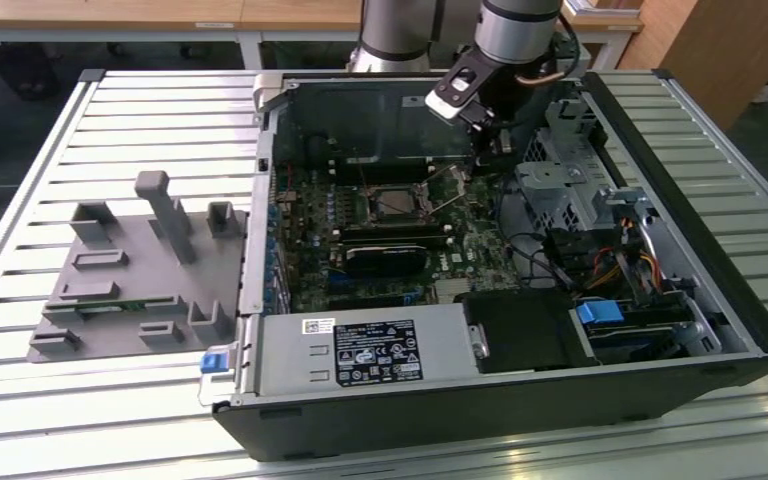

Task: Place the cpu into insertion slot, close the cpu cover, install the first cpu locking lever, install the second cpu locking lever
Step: 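Close the cpu cover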

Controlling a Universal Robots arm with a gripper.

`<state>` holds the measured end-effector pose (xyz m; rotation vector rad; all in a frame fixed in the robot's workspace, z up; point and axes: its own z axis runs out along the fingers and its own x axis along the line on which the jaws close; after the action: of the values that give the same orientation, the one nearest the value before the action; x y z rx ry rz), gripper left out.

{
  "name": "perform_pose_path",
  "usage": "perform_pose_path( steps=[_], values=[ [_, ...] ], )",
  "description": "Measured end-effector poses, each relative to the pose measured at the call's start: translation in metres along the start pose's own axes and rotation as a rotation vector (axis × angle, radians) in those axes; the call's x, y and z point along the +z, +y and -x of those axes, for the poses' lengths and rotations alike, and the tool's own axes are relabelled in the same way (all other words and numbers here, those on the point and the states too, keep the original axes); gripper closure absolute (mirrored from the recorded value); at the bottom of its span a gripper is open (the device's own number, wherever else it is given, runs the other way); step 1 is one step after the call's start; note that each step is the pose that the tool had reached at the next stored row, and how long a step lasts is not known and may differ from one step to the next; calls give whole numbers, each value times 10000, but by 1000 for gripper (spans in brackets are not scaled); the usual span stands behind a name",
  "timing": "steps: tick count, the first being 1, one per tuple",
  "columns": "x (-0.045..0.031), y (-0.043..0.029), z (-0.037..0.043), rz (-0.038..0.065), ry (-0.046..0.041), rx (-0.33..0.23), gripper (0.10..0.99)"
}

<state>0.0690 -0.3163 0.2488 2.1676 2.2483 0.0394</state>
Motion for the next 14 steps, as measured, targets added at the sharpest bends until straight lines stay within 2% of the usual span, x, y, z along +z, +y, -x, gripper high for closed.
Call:
perform_pose_path(
  steps=[4, 14],
  values=[
    [32, 10, -13, -54, 3, -18, 980],
    [105, 15, -22, -76, 2, -35, 980]
  ],
)
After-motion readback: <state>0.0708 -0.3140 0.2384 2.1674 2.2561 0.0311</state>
